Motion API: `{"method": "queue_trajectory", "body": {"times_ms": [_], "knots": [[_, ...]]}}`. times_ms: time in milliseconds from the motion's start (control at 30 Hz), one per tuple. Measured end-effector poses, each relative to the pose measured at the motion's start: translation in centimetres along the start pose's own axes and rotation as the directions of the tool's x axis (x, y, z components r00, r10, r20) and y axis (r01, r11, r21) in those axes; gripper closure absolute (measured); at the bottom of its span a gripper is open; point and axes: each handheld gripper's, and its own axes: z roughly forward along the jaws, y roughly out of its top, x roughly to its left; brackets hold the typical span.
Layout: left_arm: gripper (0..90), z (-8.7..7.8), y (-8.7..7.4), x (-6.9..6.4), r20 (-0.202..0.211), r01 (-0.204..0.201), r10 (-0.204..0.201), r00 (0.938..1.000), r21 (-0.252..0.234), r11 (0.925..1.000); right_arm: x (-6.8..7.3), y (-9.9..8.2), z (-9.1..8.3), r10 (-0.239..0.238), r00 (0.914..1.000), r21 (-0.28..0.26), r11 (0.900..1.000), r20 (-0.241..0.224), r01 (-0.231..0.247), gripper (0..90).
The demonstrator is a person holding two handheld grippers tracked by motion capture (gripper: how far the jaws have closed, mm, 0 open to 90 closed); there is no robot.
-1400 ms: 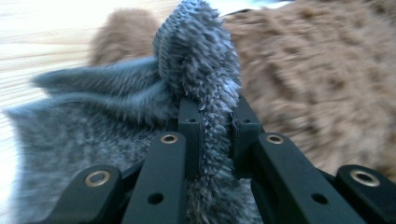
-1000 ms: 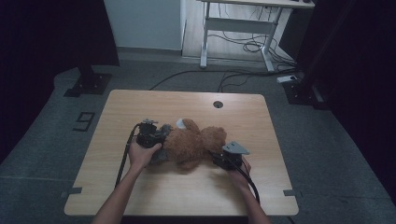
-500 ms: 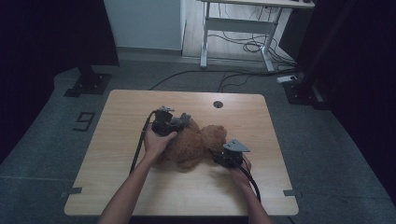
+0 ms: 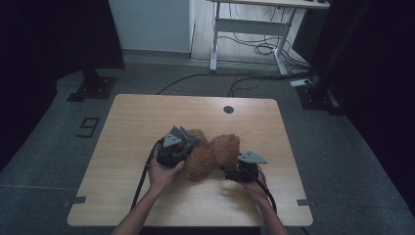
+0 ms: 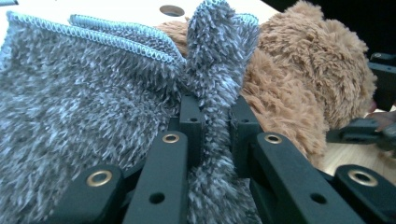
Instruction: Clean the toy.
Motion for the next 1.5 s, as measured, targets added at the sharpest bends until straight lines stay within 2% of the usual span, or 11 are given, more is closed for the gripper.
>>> {"method": "queue_trajectory", "body": {"times_ms": [267,500,667,767,967,1100,1233,1267,1333,1400,1500], "knots": [[79.6,-0.9,-1.5,-0.9,0.016,0.008,-0.007,0.9998,-0.042,0.9991,-1.2,2.8,-0.2,0.088,0.9930,-0.026,0.9956,-0.079,-0.090,1.9],[79.6,-1.3,-2.0,-1.3,0.026,0.011,-0.010,0.9996,-0.052,0.9986,-2.1,4.3,2.7,0.125,0.9797,0.066,0.9910,-0.157,-0.116,0.0],[79.4,-1.3,-1.7,-1.2,0.041,0.029,-0.027,0.9988,-0.052,0.9982,-1.4,3.8,2.5,0.072,0.9858,0.074,0.9954,-0.152,-0.062,24.8],[78.9,-1.8,-0.6,-1.3,0.058,0.048,-0.045,0.9973,-0.060,0.9970,-0.5,3.0,1.8,0.031,0.9924,0.043,0.9987,-0.119,-0.026,35.1],[79.3,-2.5,4.7,-3.9,0.021,-0.068,0.070,0.9973,-0.097,0.9930,0.7,1.3,0.7,0.002,0.9988,-0.034,0.9994,-0.050,-0.004,38.9],[79.2,-0.4,8.1,-7.4,0.048,-0.139,0.143,0.9885,-0.078,0.9872,1.3,0.4,0.1,-0.026,0.9995,-0.076,0.9968,-0.020,0.024,39.9],[79.0,3.9,8.7,-10.4,0.078,-0.173,0.170,0.9822,0.028,0.9845,1.8,-0.1,-0.4,-0.061,0.9981,-0.084,0.9945,0.008,0.061,40.5],[78.9,5.6,8.1,-10.9,0.077,-0.183,0.177,0.9812,0.082,0.9797,1.8,-0.2,-0.5,-0.071,0.9974,-0.085,0.9938,0.011,0.072,40.5],[78.7,7.7,6.8,-11.1,0.081,-0.175,0.165,0.9831,0.144,0.9741,1.8,-0.4,-0.9,-0.075,0.9971,-0.082,0.9937,0.014,0.076,40.5],[78.7,8.1,5.9,-10.8,0.100,-0.132,0.121,0.9876,0.110,0.9851,1.7,-0.8,-0.9,-0.075,0.9970,-0.063,0.9951,0.017,0.076,40.5],[78.8,7.2,5.6,-10.3,0.087,-0.147,0.138,0.9866,0.103,0.9837,1.6,-0.9,-1.1,-0.081,0.9967,-0.066,0.9945,0.006,0.082,40.6]]}}
